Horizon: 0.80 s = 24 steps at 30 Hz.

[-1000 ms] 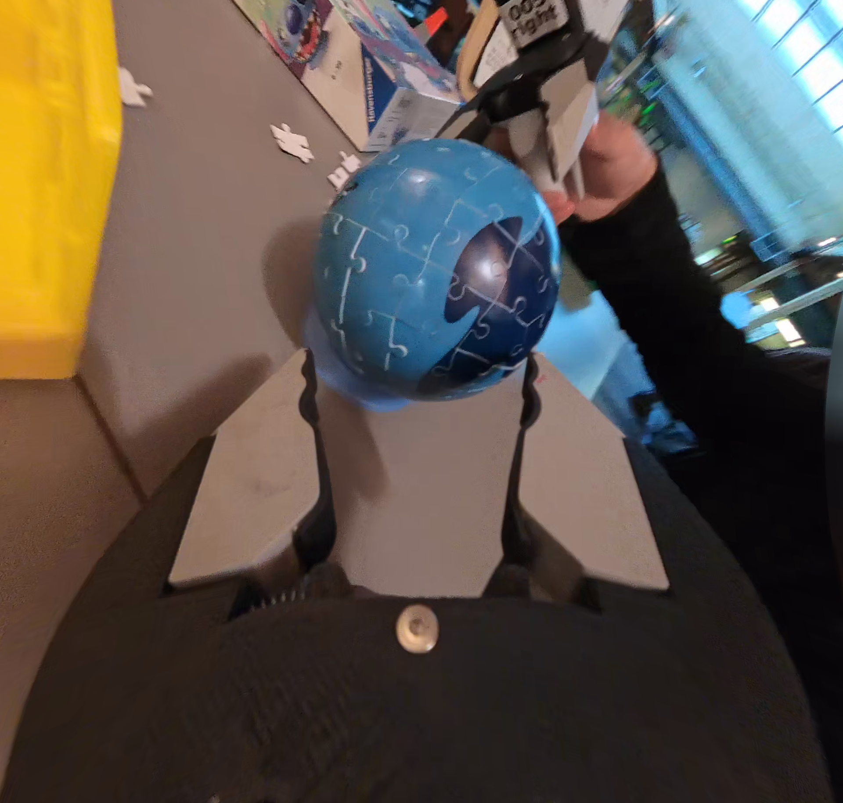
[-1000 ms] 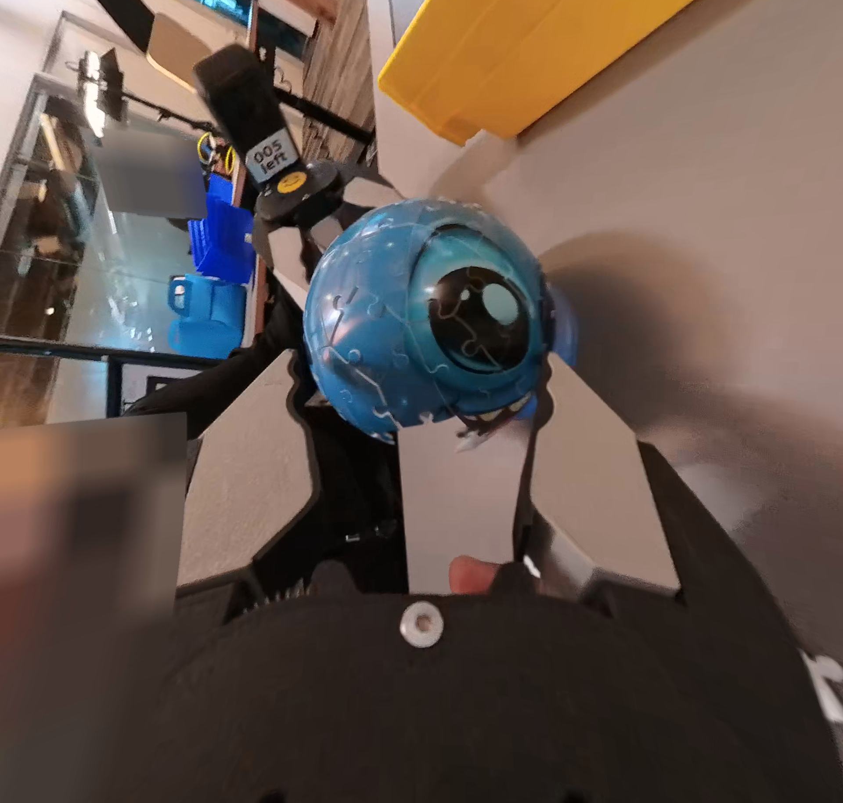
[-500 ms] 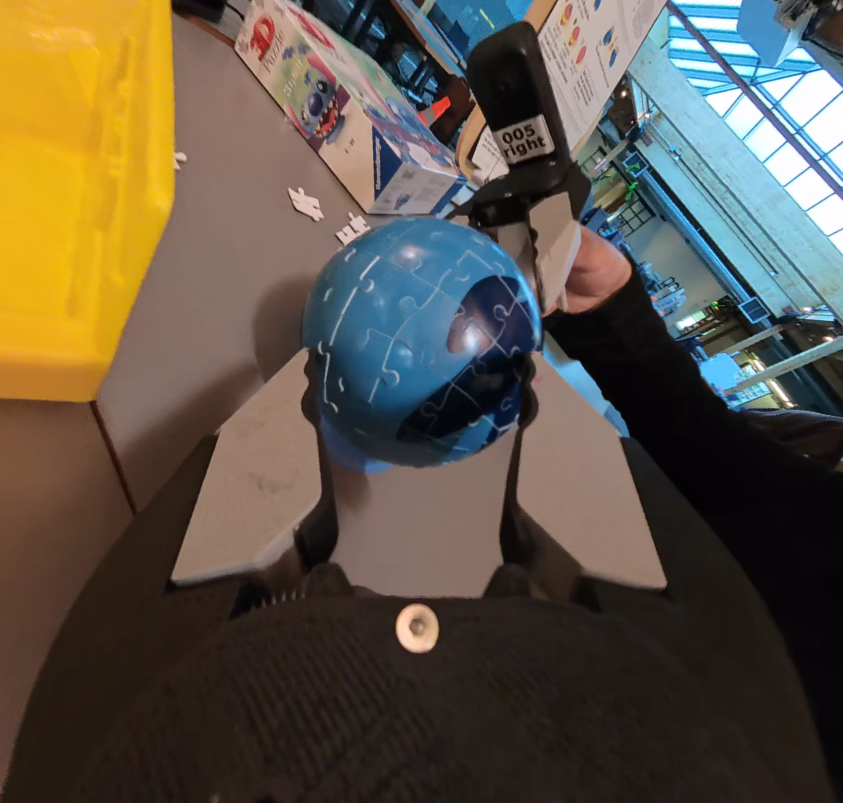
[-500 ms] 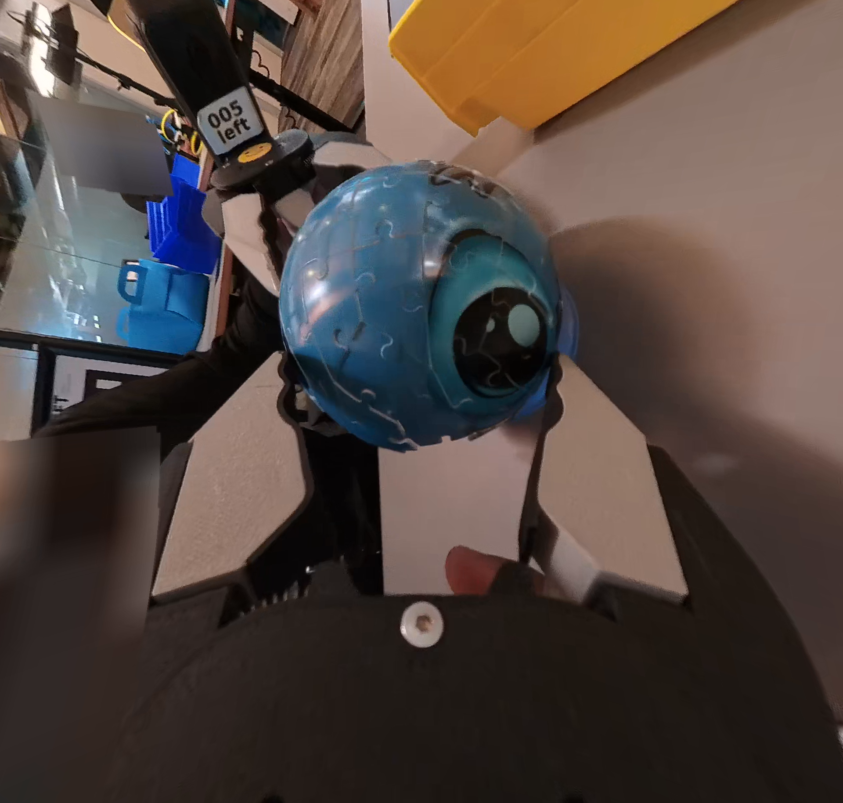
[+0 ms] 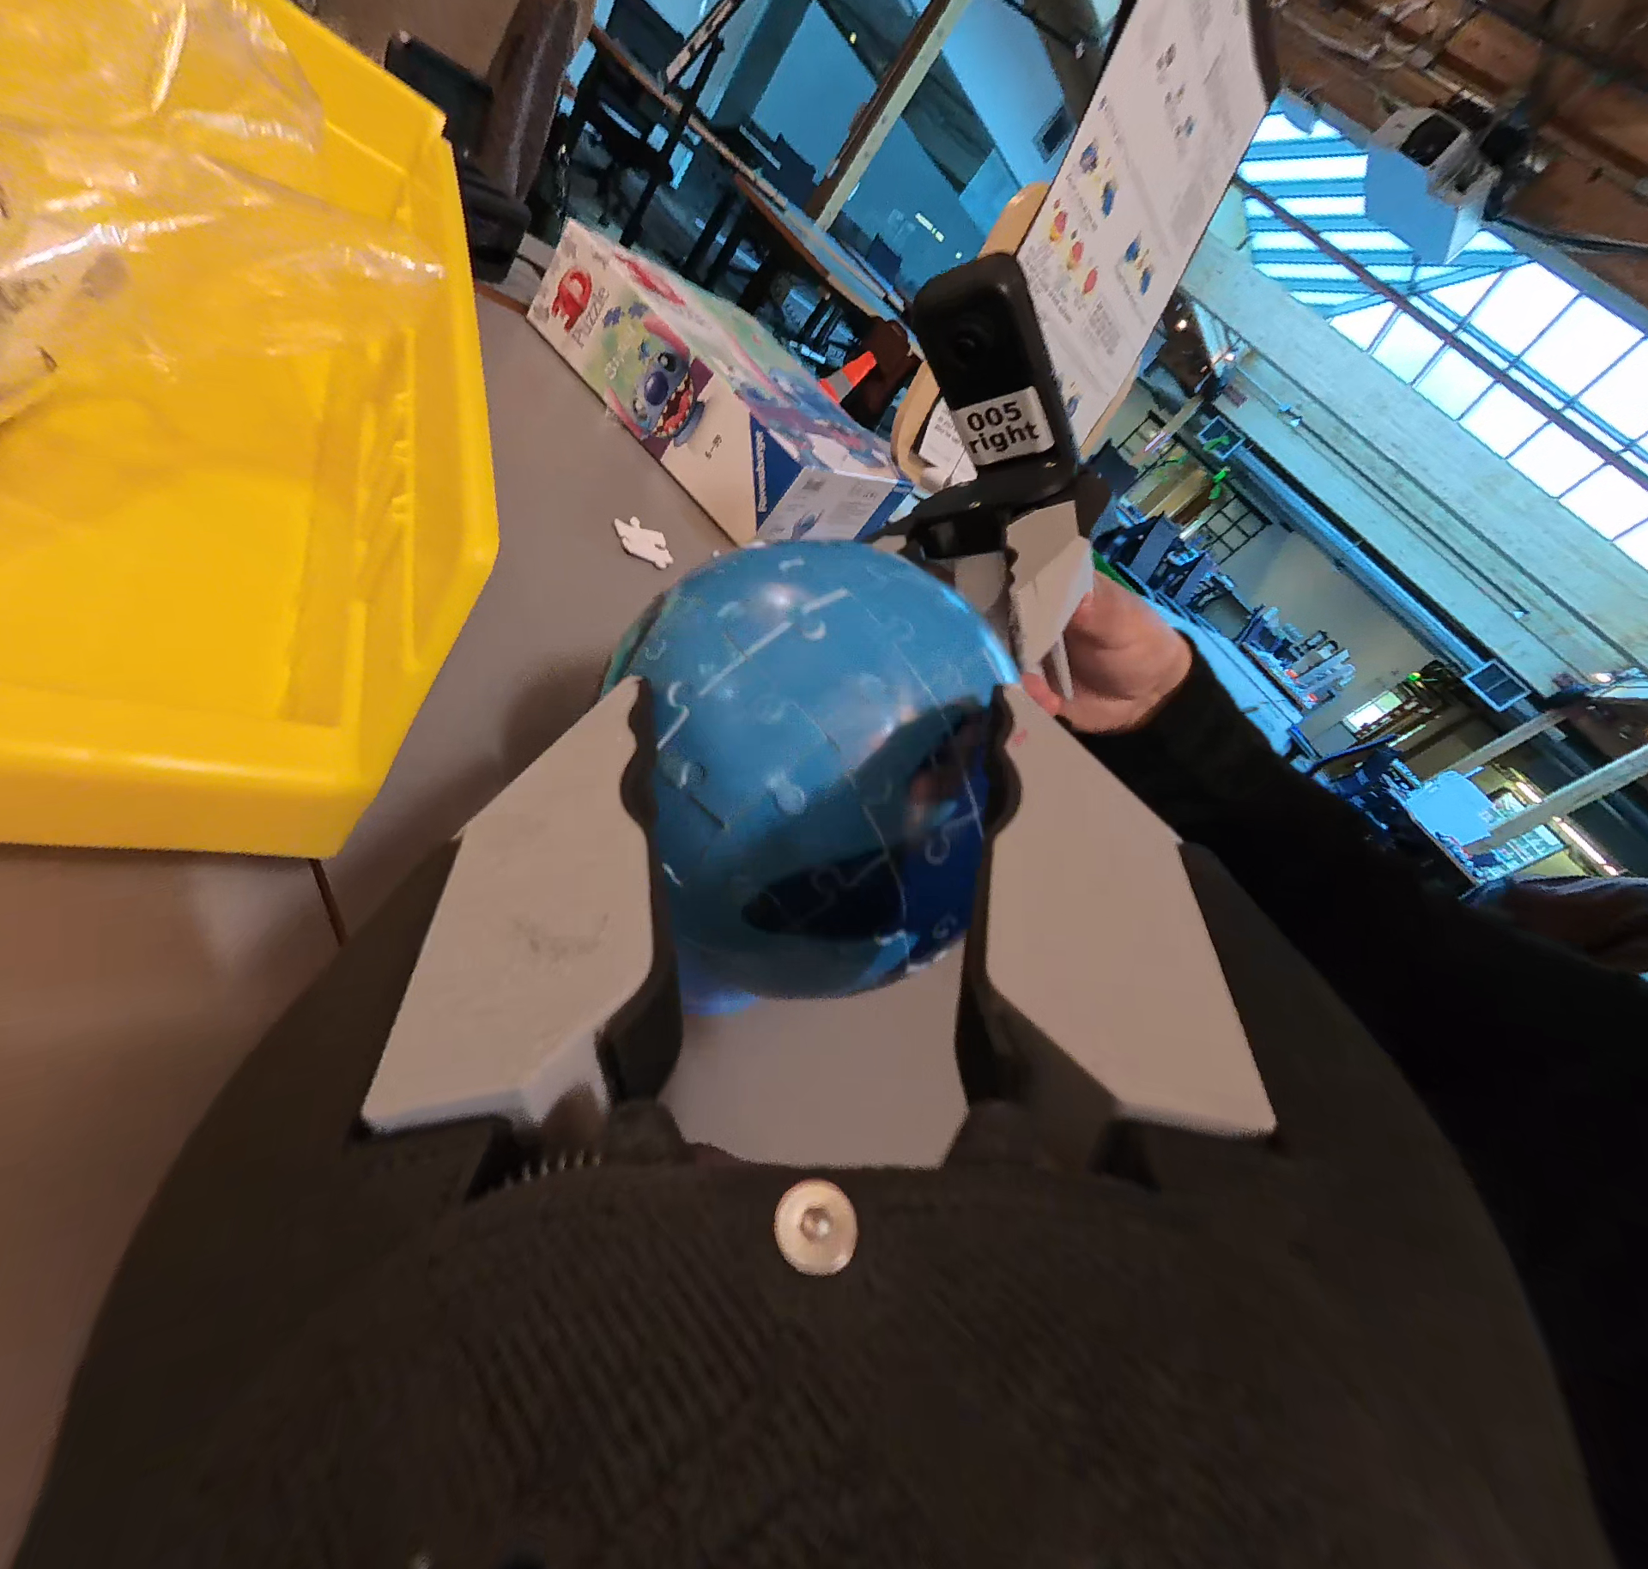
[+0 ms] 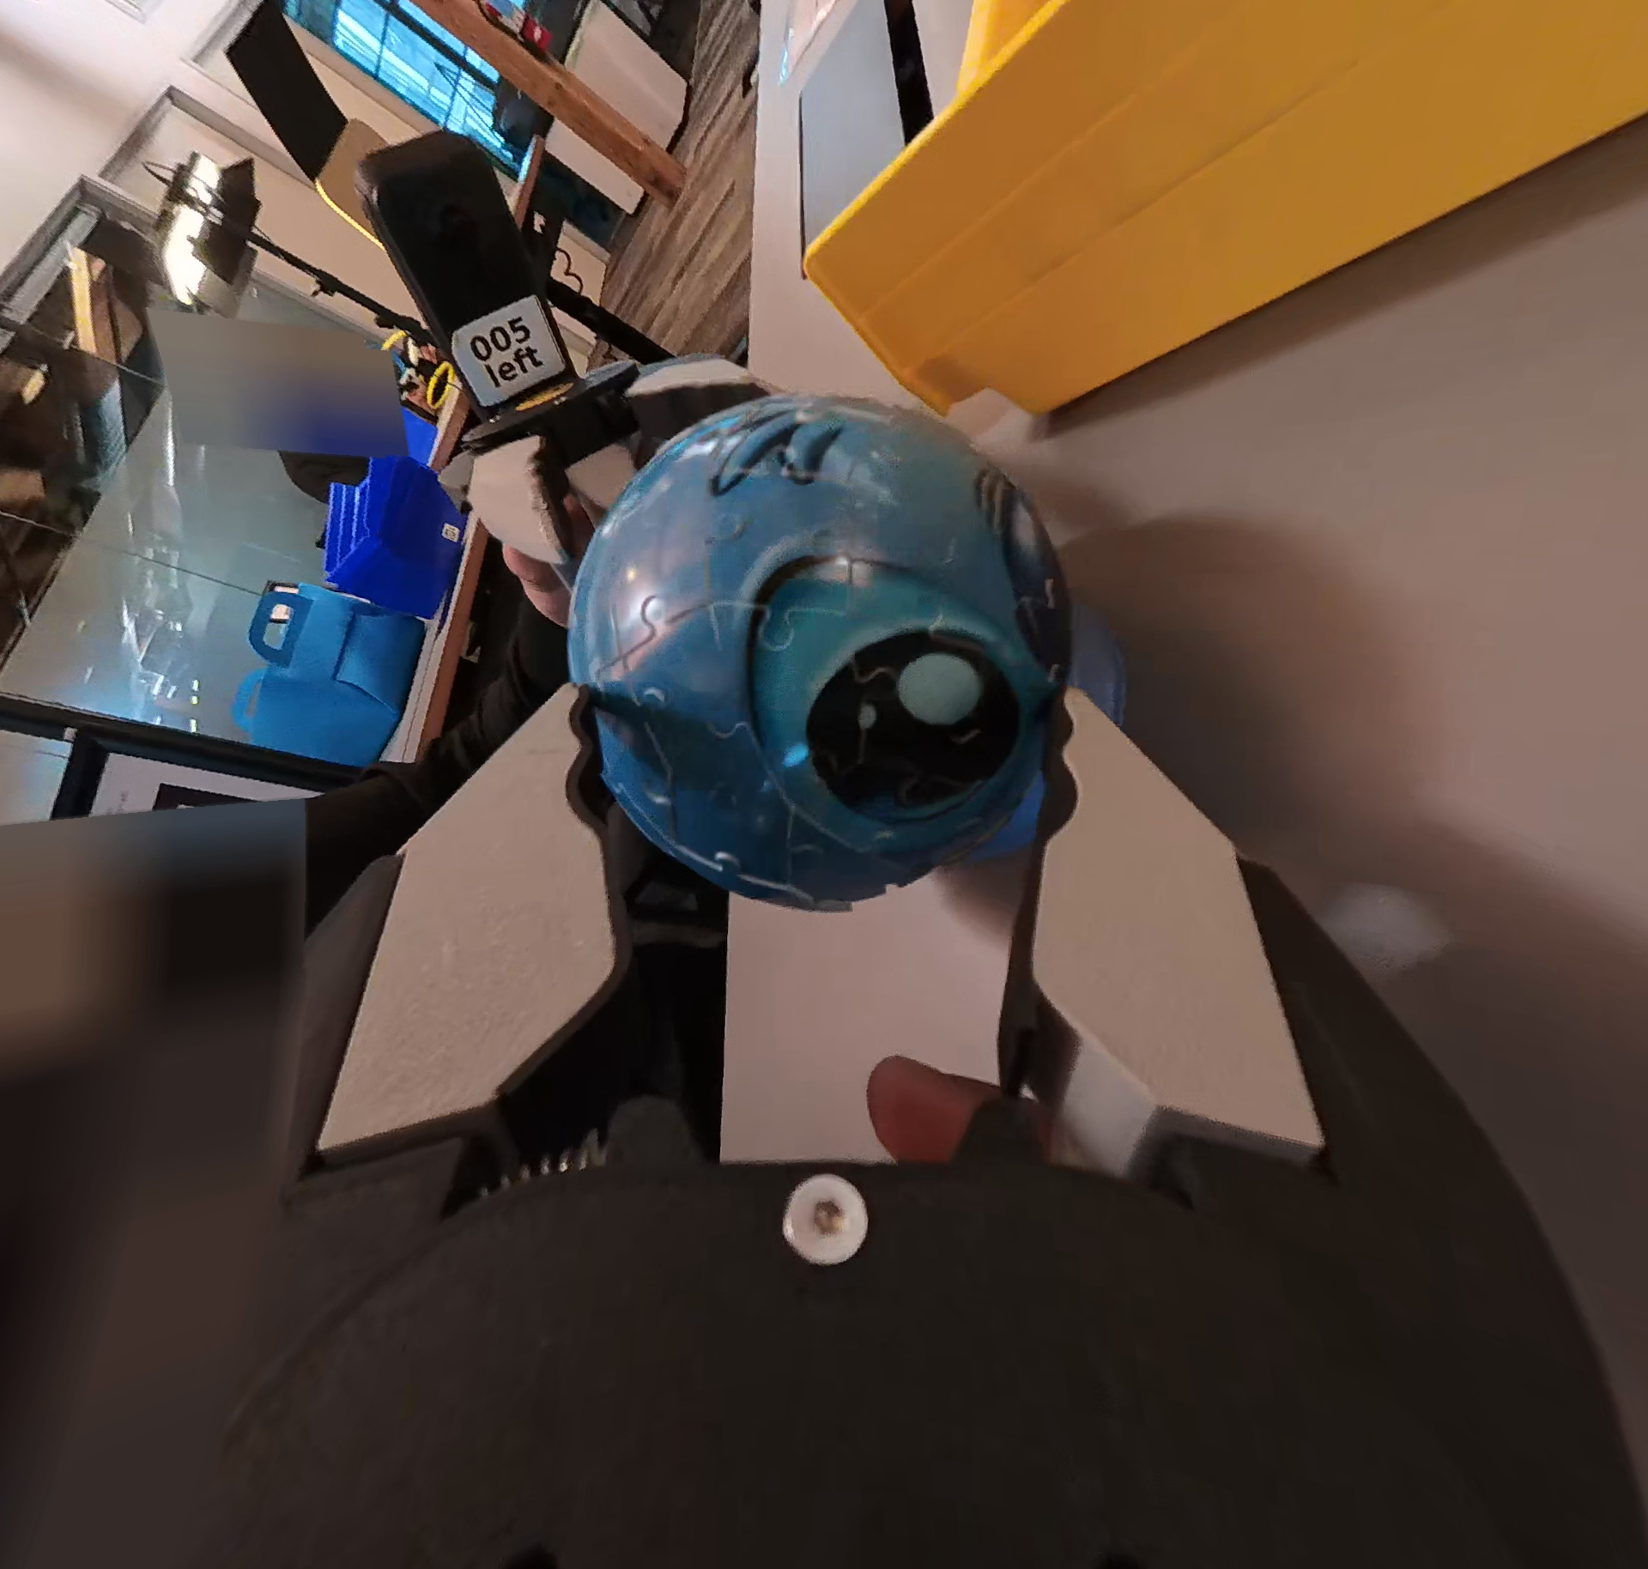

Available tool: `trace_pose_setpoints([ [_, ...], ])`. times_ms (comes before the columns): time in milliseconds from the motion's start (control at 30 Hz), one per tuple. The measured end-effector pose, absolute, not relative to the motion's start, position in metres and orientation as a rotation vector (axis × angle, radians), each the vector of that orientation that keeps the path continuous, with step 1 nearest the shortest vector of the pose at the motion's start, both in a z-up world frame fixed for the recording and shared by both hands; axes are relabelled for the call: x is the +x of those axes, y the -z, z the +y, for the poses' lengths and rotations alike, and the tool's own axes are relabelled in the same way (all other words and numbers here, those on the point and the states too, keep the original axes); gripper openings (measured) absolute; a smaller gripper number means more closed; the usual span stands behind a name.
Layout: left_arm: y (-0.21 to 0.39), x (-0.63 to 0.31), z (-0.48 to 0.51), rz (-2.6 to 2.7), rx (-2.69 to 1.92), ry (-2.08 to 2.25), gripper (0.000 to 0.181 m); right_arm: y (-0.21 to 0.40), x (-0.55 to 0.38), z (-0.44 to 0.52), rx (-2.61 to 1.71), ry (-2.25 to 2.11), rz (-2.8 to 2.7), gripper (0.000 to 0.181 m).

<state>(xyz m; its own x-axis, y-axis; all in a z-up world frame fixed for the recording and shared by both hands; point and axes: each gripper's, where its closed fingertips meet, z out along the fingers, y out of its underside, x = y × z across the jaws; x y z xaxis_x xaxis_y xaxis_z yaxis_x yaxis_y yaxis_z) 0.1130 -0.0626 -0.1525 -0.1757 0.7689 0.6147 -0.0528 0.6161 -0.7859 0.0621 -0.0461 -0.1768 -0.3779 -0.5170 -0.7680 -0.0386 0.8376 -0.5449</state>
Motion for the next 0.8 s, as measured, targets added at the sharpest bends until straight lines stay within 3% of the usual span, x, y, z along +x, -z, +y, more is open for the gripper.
trace_pose_setpoints([
  [167, 0.152, 0.115, -0.066, -1.582, -0.611, -0.836, 0.068, 0.177, 0.062, -0.051, -0.383, 0.551, 1.864, 0.097],
  [700, 0.144, 0.148, -0.057, -1.663, -0.825, -1.039, 0.083, 0.185, 0.023, -0.068, -0.326, 0.699, 1.889, 0.098],
  [800, 0.146, 0.157, -0.057, -1.693, -0.827, -1.067, 0.082, 0.174, -0.006, -0.058, -0.357, 0.832, 1.909, 0.089],
])
